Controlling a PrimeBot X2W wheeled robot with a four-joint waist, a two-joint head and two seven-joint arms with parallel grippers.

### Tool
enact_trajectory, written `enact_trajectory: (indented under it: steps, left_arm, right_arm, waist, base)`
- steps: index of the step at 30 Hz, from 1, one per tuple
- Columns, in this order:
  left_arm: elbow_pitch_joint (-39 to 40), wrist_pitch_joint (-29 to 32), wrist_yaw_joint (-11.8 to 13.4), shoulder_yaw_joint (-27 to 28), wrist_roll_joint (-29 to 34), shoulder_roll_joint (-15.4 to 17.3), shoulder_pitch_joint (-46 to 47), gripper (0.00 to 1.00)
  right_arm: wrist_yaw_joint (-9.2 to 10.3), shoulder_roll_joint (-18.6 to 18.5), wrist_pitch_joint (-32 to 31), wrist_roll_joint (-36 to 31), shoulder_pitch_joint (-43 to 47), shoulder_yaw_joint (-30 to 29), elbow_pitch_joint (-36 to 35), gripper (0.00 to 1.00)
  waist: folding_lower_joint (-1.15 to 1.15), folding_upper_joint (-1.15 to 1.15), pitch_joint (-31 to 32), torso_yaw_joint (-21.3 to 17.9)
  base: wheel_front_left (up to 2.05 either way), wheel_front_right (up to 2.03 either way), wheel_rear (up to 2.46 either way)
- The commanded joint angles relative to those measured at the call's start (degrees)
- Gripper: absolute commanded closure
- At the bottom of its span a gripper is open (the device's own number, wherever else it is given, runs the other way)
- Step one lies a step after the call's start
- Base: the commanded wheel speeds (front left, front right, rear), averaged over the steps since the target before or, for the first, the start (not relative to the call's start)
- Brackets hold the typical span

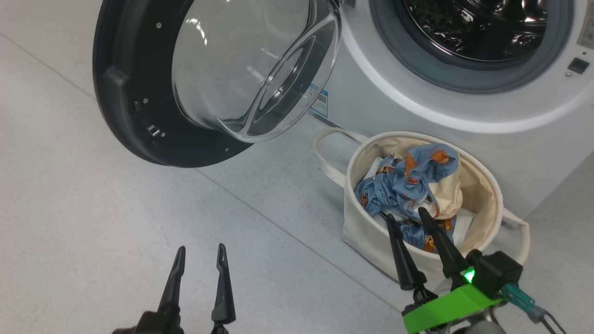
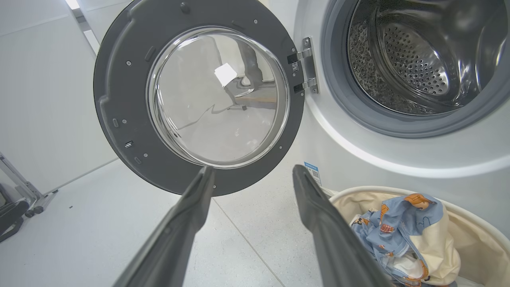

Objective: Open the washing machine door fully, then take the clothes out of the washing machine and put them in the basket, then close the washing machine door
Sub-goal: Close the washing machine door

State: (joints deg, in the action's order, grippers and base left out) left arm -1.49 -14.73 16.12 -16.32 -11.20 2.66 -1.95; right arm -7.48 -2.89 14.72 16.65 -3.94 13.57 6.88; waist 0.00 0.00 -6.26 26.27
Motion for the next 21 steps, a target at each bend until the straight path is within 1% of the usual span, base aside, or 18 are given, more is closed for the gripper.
enact_trajectory:
  steps: [1, 6, 14, 21]
  left_arm:
    - [2.1, -0.3, 0.3, 1.8, -0.1, 0.2, 1.9, 0.0]
    - [2.2, -0.3, 0.0, 2.4, 0.1, 0.2, 1.9, 0.0]
    - [2.2, -0.3, -0.4, 2.9, 0.0, 0.2, 2.0, 0.0]
    - [2.4, -0.3, -1.2, 5.7, 1.5, 0.2, 2.0, 0.0]
  right_arm:
    - [-0.01, 0.0, 0.3, -0.3, -1.4, 1.2, -1.9, 0.0]
    - [-0.01, 0.0, 0.3, 0.1, -1.5, 2.1, -2.0, 0.0]
    - [-0.01, 0.0, 0.3, 0.4, -1.7, 2.1, -1.8, 0.0]
    - [-0.01, 0.0, 0.3, 0.4, -1.9, 2.0, -1.7, 0.0]
  waist:
    - [0.0, 0.0, 0.0, 0.0]
    - [0.0, 0.0, -0.2, -0.2]
    - [0.0, 0.0, -0.1, -0.4]
    - [0.0, 0.0, -0.2, -1.2]
  base:
    - [0.0, 0.0, 0.0]
    - [0.0, 0.0, 0.0]
    - [0.0, 0.0, 0.0]
    - [0.0, 0.0, 0.0]
